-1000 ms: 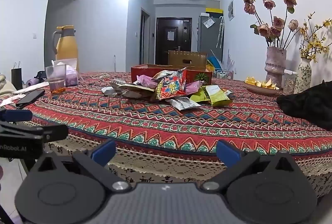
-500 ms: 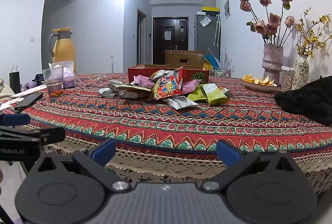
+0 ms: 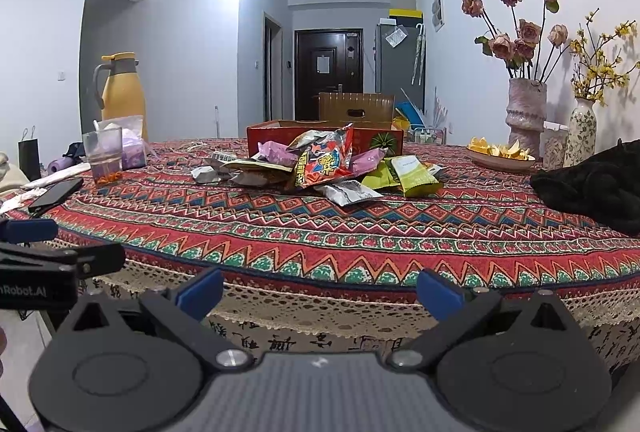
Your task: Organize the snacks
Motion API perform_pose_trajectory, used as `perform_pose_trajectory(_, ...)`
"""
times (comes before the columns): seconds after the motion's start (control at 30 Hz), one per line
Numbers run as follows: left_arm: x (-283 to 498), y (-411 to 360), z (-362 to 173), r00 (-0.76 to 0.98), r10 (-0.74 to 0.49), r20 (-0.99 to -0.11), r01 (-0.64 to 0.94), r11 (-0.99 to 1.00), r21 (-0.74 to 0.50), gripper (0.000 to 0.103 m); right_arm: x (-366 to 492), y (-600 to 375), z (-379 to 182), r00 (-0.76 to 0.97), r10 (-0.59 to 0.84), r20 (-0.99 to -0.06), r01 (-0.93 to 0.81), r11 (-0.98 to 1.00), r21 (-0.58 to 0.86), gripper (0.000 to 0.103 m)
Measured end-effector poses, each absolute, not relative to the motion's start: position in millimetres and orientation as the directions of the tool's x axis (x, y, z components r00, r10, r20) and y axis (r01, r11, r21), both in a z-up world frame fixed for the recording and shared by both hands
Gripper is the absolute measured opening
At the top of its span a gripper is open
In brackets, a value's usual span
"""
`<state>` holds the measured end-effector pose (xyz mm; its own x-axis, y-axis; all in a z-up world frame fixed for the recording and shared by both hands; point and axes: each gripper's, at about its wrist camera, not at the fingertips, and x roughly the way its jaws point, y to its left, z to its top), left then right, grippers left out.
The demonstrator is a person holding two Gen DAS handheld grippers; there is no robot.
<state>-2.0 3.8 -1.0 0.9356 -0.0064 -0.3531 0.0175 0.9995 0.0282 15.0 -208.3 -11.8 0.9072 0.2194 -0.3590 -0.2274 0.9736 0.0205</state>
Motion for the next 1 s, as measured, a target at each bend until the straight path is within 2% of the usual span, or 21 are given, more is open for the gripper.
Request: perform_pose_trajectory(1.0,-4.4,-0.7,0.4,0.936,0.003,-0.352,0.012,0.999,0.041,0.103,15.7,-209.7,-14.5,0.897,0.235,-0.374,-0.235,0.971,0.047,0.103)
